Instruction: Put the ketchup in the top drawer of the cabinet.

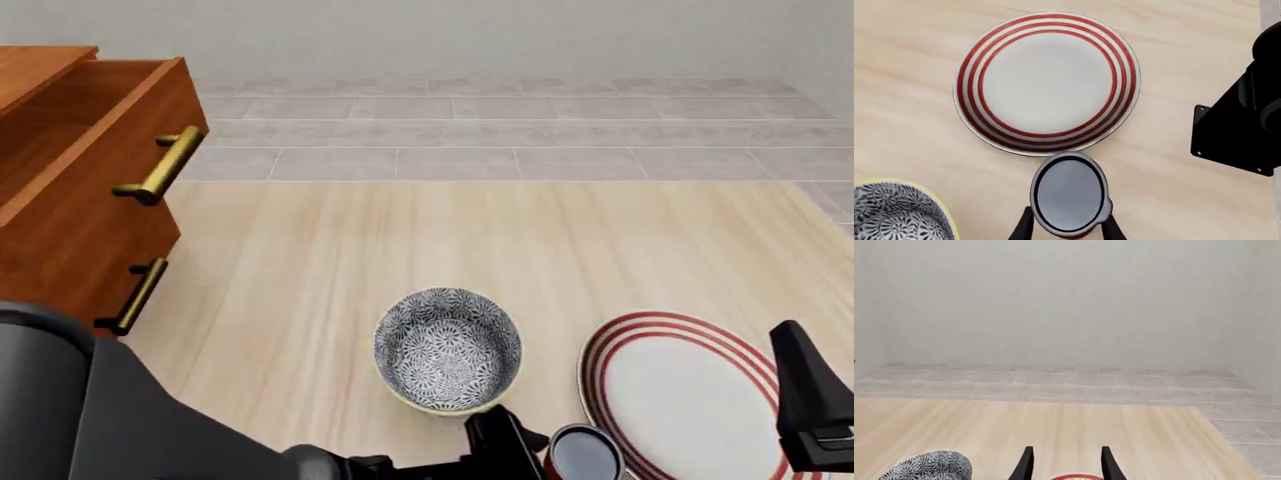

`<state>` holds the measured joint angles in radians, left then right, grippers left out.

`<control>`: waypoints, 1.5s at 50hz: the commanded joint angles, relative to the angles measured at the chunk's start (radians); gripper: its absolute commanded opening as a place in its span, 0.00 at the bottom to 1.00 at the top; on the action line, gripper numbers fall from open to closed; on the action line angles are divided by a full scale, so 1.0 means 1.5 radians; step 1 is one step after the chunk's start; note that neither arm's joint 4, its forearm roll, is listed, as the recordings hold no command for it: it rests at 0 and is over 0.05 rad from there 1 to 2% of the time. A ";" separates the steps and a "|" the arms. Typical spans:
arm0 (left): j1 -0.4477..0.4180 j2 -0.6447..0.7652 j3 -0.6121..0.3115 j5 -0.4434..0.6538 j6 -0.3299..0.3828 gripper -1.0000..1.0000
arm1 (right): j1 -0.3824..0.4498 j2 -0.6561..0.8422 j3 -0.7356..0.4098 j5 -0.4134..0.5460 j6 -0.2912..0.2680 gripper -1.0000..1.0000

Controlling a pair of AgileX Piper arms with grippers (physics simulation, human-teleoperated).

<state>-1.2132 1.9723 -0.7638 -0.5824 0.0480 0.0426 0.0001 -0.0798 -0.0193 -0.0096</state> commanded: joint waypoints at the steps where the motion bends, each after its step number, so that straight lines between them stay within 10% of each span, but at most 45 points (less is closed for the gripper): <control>1: -0.010 0.004 -0.017 0.017 0.008 1.00 | 0.004 0.000 0.001 0.002 -0.001 1.00; 20: -0.020 0.006 -0.027 0.018 0.014 1.00 | 0.001 0.000 0.005 -0.002 0.001 1.00; 21: -0.014 0.003 -0.023 0.010 0.015 0.00 | 0.001 0.000 0.003 -0.001 0.001 1.00; 75: 0.100 -0.377 0.123 0.129 -0.010 0.00 | 0.002 0.000 -0.003 0.004 -0.003 1.00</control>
<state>-1.1127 1.5305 -0.6310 -0.4259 0.0314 0.0457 0.0001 -0.0771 -0.0180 -0.0141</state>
